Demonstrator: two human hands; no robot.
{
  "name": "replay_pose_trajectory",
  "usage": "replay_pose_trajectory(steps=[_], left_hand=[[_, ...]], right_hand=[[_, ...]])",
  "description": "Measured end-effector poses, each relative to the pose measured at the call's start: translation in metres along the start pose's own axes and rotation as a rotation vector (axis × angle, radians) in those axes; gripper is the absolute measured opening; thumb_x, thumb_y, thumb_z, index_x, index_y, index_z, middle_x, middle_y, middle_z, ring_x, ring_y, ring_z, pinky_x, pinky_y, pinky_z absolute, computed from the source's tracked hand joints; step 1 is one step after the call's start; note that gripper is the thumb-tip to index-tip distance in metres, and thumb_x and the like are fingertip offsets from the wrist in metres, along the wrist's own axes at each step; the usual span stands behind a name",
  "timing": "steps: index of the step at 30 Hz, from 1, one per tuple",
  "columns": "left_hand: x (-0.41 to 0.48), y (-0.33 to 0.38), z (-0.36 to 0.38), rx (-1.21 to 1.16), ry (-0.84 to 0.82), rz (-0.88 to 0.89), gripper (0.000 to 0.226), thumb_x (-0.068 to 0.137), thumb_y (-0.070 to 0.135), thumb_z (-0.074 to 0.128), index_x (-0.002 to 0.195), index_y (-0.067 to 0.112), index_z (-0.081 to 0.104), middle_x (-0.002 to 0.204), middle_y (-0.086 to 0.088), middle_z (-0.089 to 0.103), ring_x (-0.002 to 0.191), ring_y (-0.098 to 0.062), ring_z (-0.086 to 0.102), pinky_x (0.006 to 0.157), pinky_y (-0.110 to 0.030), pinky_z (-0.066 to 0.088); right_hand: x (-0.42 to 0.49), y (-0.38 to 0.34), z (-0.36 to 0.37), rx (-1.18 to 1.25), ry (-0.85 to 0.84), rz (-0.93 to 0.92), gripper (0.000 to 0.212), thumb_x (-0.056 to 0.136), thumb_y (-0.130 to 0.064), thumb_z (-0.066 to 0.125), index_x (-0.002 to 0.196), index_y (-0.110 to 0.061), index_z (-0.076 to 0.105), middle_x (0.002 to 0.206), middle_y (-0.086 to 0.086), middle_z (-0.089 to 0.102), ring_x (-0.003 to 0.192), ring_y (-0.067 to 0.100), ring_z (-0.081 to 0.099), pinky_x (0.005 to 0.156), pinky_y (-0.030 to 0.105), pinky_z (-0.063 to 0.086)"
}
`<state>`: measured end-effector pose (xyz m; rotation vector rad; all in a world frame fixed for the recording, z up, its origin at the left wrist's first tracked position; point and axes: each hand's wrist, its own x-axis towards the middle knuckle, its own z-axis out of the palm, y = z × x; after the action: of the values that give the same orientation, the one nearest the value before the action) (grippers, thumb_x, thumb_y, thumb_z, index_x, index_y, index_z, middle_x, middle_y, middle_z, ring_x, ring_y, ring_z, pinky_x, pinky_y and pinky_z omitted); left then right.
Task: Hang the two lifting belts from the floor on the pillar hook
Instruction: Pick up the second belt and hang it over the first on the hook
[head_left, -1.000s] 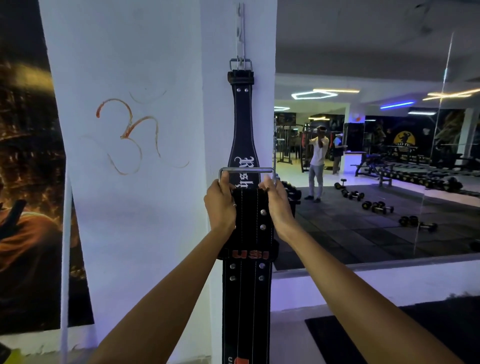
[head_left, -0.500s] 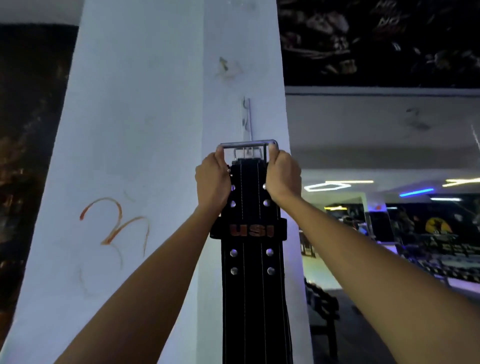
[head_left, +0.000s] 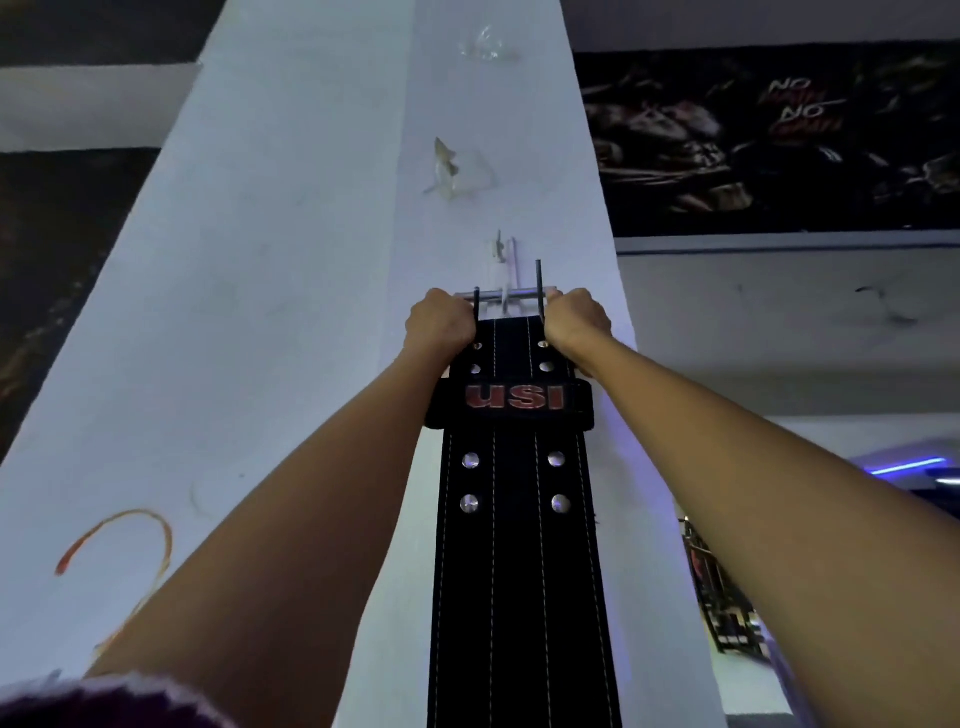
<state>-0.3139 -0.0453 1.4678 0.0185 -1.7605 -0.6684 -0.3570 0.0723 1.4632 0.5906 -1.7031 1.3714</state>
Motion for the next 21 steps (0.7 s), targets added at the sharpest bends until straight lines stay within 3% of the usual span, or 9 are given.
replay_pose_trajectory(steps=[4,8,10,12,15,18,21], left_hand=[[0.007,-0.008,0.003,0.034,-0.06,0.034,0.033,0.094,0.014,0.038,0.117,-0.005,0.053,0.121,-0.024,0.057,0.111,-0.038,0.054,0.082,-0.032,0.041],[-0.009,-0.012,0.001,-0.065,-0.031,0.077,0.036,0.098,0.019,0.033,0.114,-0.006,0.053,0.109,-0.024,0.057,0.11,-0.039,0.054,0.089,-0.039,0.043],[-0.022,-0.018,-0.003,-0.217,-0.016,0.114,0.038,0.099,0.024,0.032,0.107,-0.004,0.056,0.104,-0.023,0.06,0.101,-0.037,0.057,0.084,-0.04,0.043],[-0.037,-0.03,-0.011,-0.534,-0.125,0.126,0.022,0.095,0.016,0.041,0.096,0.005,0.059,0.085,-0.012,0.062,0.078,-0.028,0.059,0.071,-0.035,0.047],[-0.055,-0.051,-0.027,-0.819,-0.317,0.132,0.021,0.089,0.005,0.053,0.108,0.007,0.062,0.086,-0.003,0.067,0.072,-0.014,0.065,0.06,-0.024,0.054],[-0.051,-0.049,-0.025,-0.793,-0.222,0.112,0.036,0.082,0.015,0.069,0.113,0.0,0.06,0.091,-0.006,0.07,0.069,-0.014,0.068,0.056,-0.023,0.055],[-0.037,-0.032,-0.02,-0.722,-0.088,-0.014,0.046,0.07,0.027,0.081,0.098,0.001,0.056,0.097,-0.017,0.069,0.074,-0.026,0.068,0.053,-0.029,0.053]], right_hand=[[-0.004,0.008,0.0,0.014,-0.02,-0.014,0.041,0.1,-0.027,0.026,0.124,-0.001,0.046,0.128,0.016,0.054,0.106,0.032,0.051,0.077,0.03,0.033],[-0.018,0.01,-0.005,0.016,-0.007,-0.086,0.042,0.099,-0.03,0.022,0.111,-0.003,0.052,0.099,0.011,0.05,0.088,0.025,0.045,0.074,0.031,0.034],[-0.027,0.011,-0.005,0.092,-0.069,-0.116,0.042,0.098,-0.036,0.023,0.111,-0.005,0.049,0.098,0.007,0.048,0.089,0.023,0.046,0.079,0.037,0.041],[-0.032,0.017,-0.005,0.319,-0.199,-0.118,0.03,0.096,-0.031,0.031,0.109,-0.009,0.046,0.095,0.004,0.051,0.087,0.02,0.05,0.081,0.039,0.048],[-0.037,0.025,-0.013,0.544,-0.304,-0.068,0.014,0.091,-0.014,0.039,0.096,-0.012,0.051,0.076,0.0,0.054,0.068,0.012,0.052,0.061,0.027,0.045],[-0.04,0.023,-0.013,0.544,-0.229,-0.083,0.017,0.092,-0.023,0.05,0.091,-0.01,0.061,0.073,-0.001,0.058,0.064,0.011,0.056,0.061,0.026,0.048],[-0.03,0.016,-0.009,0.471,-0.093,-0.052,0.03,0.086,-0.031,0.061,0.095,-0.003,0.063,0.078,0.004,0.061,0.066,0.014,0.057,0.066,0.028,0.05]])
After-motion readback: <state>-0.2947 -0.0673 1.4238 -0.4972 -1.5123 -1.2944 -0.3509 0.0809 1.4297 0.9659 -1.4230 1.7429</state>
